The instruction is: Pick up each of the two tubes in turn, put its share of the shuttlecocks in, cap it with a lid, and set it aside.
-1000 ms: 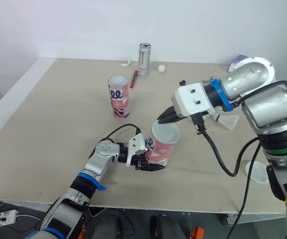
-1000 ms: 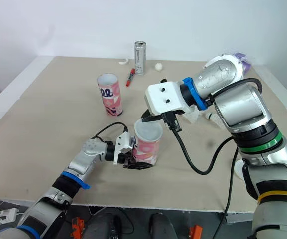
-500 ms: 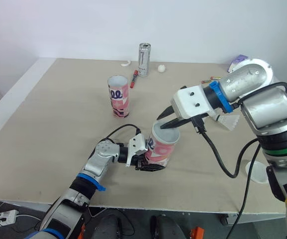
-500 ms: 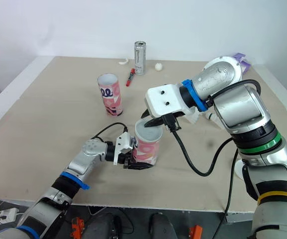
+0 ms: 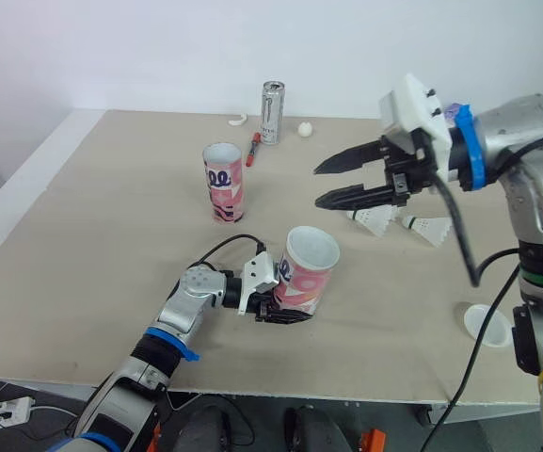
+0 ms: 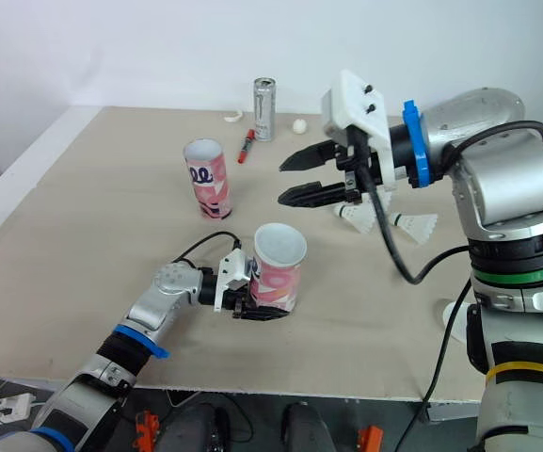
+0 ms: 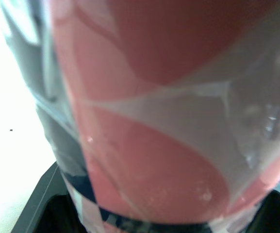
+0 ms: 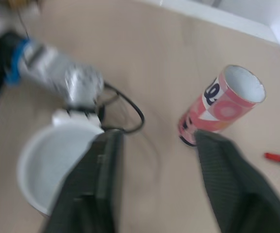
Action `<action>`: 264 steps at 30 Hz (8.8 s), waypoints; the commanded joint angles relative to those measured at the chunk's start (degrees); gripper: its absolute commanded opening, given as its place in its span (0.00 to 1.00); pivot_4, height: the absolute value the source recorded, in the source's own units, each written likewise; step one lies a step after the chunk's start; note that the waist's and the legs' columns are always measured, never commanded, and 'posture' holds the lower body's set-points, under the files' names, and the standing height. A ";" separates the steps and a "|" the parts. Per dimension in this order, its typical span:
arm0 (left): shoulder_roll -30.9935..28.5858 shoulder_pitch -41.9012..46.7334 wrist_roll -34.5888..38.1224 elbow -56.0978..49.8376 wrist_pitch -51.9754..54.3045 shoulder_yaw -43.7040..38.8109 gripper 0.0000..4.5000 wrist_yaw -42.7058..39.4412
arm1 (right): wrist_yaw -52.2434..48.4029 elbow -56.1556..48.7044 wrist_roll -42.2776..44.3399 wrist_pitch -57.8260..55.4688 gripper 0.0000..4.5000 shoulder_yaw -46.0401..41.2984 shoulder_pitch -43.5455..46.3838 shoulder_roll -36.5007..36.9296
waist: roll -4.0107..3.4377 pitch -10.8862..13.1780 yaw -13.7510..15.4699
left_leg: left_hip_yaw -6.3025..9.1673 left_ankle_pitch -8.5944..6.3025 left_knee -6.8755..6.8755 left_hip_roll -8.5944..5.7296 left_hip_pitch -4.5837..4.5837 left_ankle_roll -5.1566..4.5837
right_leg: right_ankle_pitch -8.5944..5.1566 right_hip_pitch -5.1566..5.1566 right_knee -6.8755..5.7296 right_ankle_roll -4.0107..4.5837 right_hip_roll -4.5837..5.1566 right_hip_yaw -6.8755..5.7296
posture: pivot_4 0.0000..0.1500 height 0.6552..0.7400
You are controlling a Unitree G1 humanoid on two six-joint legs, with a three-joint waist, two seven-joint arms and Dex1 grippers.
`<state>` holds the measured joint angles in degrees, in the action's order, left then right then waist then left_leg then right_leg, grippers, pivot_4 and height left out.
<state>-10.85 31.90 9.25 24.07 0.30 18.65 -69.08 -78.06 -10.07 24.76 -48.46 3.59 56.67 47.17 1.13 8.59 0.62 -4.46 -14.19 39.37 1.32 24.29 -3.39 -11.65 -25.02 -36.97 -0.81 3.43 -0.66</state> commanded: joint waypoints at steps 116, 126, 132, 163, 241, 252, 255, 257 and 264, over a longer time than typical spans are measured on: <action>-15.96 -7.96 9.46 -17.79 2.26 -8.88 1.00 -5.56 | 18.03 7.69 -8.53 43.84 0.99 6.65 -41.40 -21.94 | -0.09 0.03 -0.13 | -0.06 -0.04 -0.34 0.44 0.02 0.14 | 0.03 -0.06 0.52 -0.39 -0.08 -1.41 | 1.00 1.00; -16.06 -9.10 10.35 -20.62 3.43 -8.79 1.00 -4.87 | 18.52 12.89 -10.60 46.68 0.99 8.42 -38.32 -24.92 | -0.09 0.03 -0.14 | -0.09 -0.02 -0.34 0.44 0.00 0.18 | 0.07 -0.06 0.48 -0.37 -0.10 -1.36 | 1.00 1.00; -15.87 -10.12 12.64 -20.62 5.36 -10.44 1.00 -4.01 | 17.95 13.28 -10.49 46.78 0.99 9.27 -38.08 -25.81 | -0.09 0.03 -0.15 | -0.09 0.03 -0.34 0.44 -0.01 0.25 | 0.09 -0.06 0.45 -0.35 -0.10 -1.35 | 1.00 1.00; -15.25 -10.29 11.46 -22.01 2.40 -8.67 1.00 -2.79 | 38.21 -6.51 0.71 34.62 0.69 -12.94 -49.29 -25.26 | -0.09 0.03 0.11 | -0.07 0.15 -0.34 0.38 -0.07 0.46 | 0.28 -0.08 0.20 -0.33 -0.05 -1.30 | 1.00 1.00; -13.34 -7.56 9.55 -17.53 1.99 -7.34 1.00 -1.05 | 78.20 -27.11 0.00 14.85 0.96 -36.16 -72.79 -26.63 | -0.26 0.05 -0.32 | -0.64 0.31 -0.98 0.36 -0.79 0.46 | -0.15 -0.10 0.02 -0.40 -0.72 0.40 | 1.00 1.00; -11.40 -7.53 7.95 -16.12 4.51 -11.45 1.00 11.63 | 51.97 -21.69 2.62 24.37 0.96 -18.02 -59.65 -17.60 | 0.09 0.25 -0.59 | -0.59 0.31 -0.94 0.40 -0.91 0.47 | -0.13 0.00 0.04 -0.40 -0.80 0.35 | 1.00 1.00; -11.30 -7.66 7.26 -16.23 6.15 -12.87 1.00 16.10 | 40.38 -11.40 2.60 29.58 0.96 -14.21 -51.78 -14.51 | 0.30 0.36 -0.15 | -0.47 0.23 -0.99 0.34 -0.77 0.42 | -0.28 -0.03 0.09 -0.38 -0.83 0.33 | 1.00 1.00; -11.34 -7.82 6.48 -16.34 7.49 -14.13 1.00 19.66 | 32.79 -4.67 3.99 31.18 0.96 -12.56 -46.74 -13.38 | 0.32 0.38 -0.32 | -0.48 0.18 -0.98 0.34 -0.72 0.41 | -0.30 -0.05 0.09 -0.41 -0.82 0.35 | 1.00 1.00; -10.72 -7.83 3.01 -14.98 12.56 -18.77 1.00 32.98 | 19.07 11.11 1.00 38.74 0.96 -7.65 -34.93 -12.14 | 0.45 0.45 -0.25 | -0.53 0.06 -0.97 0.34 -0.75 0.26 | -0.15 -0.04 0.11 -0.62 -0.87 0.43 | 1.00 1.00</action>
<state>-21.40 23.60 12.64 10.30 13.39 1.78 -38.24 -57.44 0.88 25.70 -11.59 -3.78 20.66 34.65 1.57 9.04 0.37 -4.96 -14.13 38.40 1.67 23.59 -3.13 -11.66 -25.08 -36.88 -1.16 2.57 -0.27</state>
